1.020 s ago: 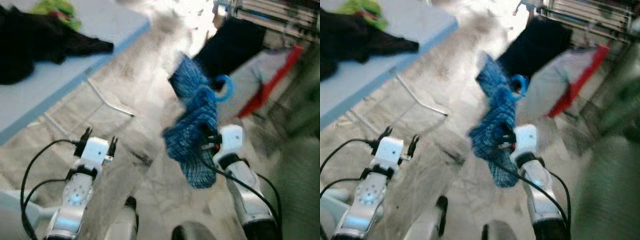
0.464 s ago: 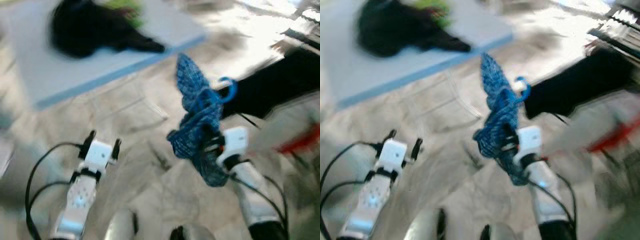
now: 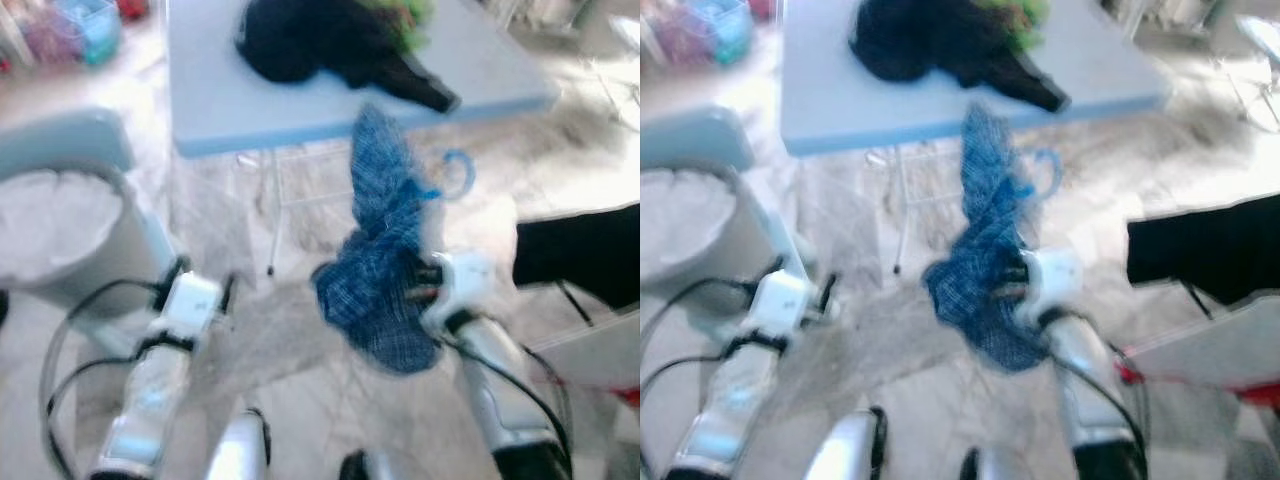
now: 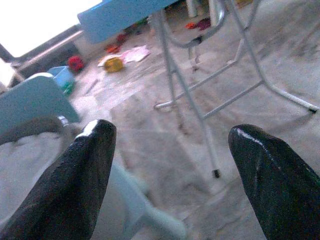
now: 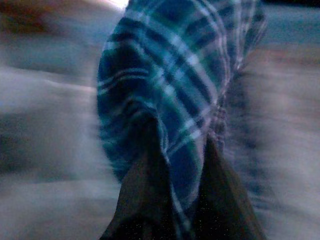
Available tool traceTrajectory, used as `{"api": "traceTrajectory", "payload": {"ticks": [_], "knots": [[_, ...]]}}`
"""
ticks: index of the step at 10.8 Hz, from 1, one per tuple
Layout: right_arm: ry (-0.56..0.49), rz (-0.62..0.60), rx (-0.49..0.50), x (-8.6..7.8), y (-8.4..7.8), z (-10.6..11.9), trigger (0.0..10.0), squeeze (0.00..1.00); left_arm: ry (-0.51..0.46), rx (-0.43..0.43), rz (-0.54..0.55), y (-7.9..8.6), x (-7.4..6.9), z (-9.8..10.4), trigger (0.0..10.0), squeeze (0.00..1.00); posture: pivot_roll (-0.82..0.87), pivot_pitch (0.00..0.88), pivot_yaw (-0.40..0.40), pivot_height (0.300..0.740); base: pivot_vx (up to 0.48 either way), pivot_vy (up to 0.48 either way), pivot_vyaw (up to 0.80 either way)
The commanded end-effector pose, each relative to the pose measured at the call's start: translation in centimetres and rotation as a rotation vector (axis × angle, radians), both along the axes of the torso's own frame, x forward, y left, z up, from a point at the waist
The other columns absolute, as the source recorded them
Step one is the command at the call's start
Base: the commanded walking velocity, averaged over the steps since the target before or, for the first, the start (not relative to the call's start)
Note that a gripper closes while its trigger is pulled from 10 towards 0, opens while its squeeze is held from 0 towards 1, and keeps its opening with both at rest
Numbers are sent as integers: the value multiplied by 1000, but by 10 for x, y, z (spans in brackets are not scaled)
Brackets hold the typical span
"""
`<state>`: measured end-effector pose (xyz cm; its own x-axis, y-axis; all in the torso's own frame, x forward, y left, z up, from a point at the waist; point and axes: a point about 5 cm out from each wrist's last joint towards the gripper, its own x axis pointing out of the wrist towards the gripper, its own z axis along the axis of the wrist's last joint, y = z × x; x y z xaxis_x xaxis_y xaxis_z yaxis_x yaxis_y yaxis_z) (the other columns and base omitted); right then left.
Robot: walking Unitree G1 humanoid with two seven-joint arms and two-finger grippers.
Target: Hang hanger
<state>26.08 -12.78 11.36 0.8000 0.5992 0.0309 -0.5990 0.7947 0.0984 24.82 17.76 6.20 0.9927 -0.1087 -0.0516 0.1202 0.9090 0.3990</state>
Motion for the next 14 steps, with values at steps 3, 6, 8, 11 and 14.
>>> {"api": "traceTrajectory", "payload": {"ticks": [3, 6, 8, 11, 14], "knots": [[-19, 301, 117, -21, 27, 30, 10000, 0, 6, -20, -49, -14, 1, -2, 10000, 0, 65, 177, -59, 740, 0, 0, 800], [44, 329, 117, -25, 26, 34, 10000, 0, -2, -22, -48, -16, 4, -2, 10000, 0, 63, 173, -61, 740, 0, 0, 388], [-32, 130, 56, -6, 22, 34, 10000, 0, 0, -21, -51, -16, 5, -2, 10000, 0, 67, 169, -63, 740, 0, 0, 0], [-39, 91, -38, -7, 23, 23, 10000, 0, -23, -25, -40, -13, 7, 2, 10000, 0, 67, 164, -63, 740, 0, 0, 0], [-15, 39, -197, -3, 25, -4, 10000, 0, -77, 4, -127, -15, 20, 14, 10000, 0, 66, 160, -65, 740, 0, 0, 0]]}}
